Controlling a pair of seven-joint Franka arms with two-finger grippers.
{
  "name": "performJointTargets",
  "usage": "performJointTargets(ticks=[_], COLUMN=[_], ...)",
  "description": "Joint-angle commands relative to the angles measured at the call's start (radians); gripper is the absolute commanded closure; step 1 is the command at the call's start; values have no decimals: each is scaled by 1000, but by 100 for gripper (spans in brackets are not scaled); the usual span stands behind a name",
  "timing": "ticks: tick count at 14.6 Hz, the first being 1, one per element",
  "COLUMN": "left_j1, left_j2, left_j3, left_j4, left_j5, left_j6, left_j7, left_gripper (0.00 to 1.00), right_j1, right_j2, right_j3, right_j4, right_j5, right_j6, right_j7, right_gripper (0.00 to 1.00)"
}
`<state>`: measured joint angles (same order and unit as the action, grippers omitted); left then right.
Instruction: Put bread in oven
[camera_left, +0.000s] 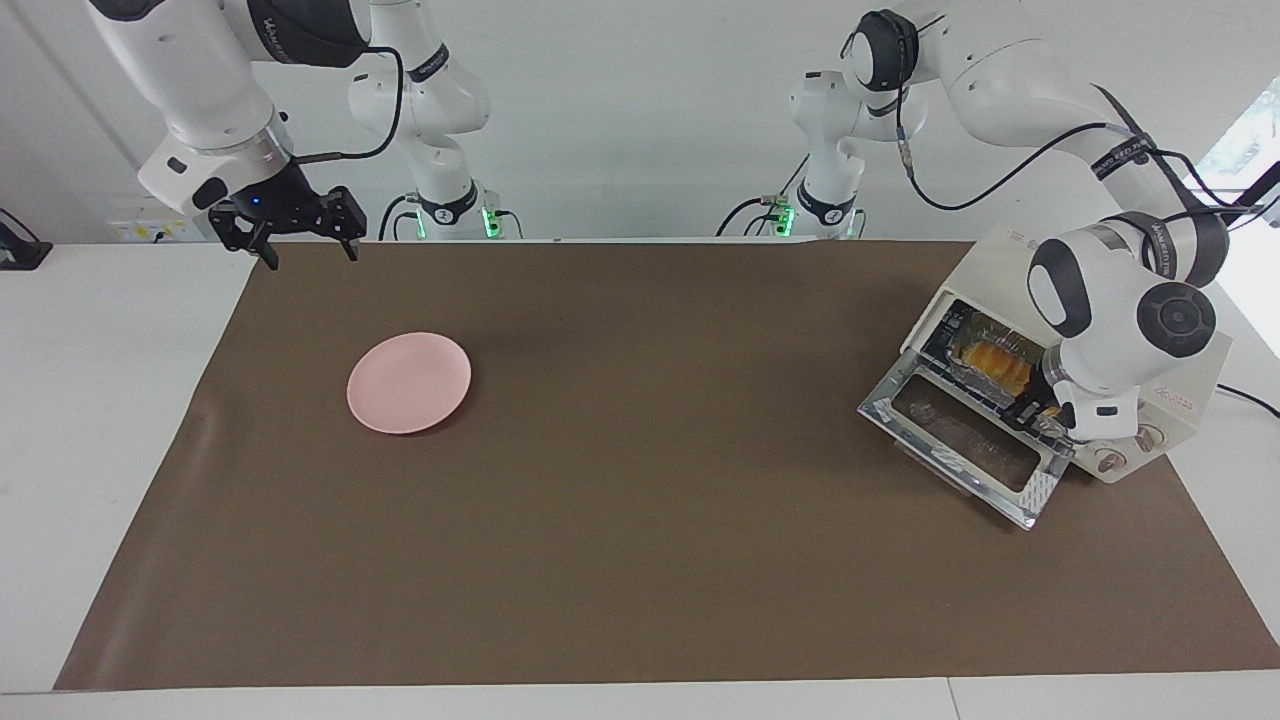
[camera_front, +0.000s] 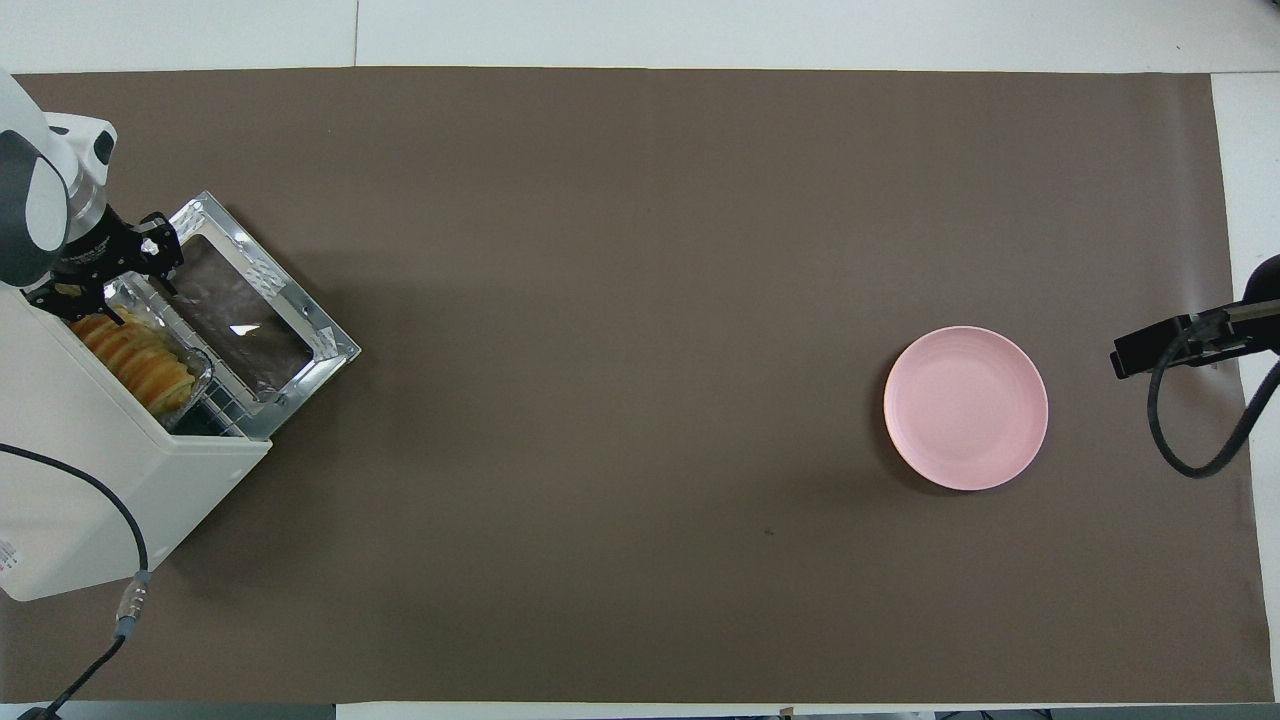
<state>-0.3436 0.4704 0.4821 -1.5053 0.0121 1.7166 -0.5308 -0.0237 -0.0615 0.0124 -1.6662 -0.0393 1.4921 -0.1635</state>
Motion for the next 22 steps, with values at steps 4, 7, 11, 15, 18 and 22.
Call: performJointTargets(ticks=[4, 7, 11, 15, 18, 22], left_j1=[-25, -26, -49, -34, 191, 247], left_j2=[-81, -124, -285, -360, -389, -461], left_j3=[3, -8, -19, -49, -277, -349], left_j4=[18, 60, 31, 34, 17, -87], left_j5=[5, 5, -17, -15, -14, -6], left_j6=[9, -127, -268, -374, -383, -371], left_j7=[38, 199, 452, 546, 551, 548], left_gripper=[0, 0, 0, 0, 0, 0], right_j1=[-28, -27, -27, -28, -27, -27], right_j2=[-23, -23, -23, -23, -23, -23], right_j3=[18, 18, 18, 18, 18, 18], right_j4=[-21, -21, -21, -21, -21, -21], right_j5=[19, 19, 19, 19, 19, 19], right_j6=[-3, -3, -3, -3, -3, -3], right_j7=[-19, -19, -19, -19, -19, -19], right_gripper=[0, 0, 0, 0, 0, 0])
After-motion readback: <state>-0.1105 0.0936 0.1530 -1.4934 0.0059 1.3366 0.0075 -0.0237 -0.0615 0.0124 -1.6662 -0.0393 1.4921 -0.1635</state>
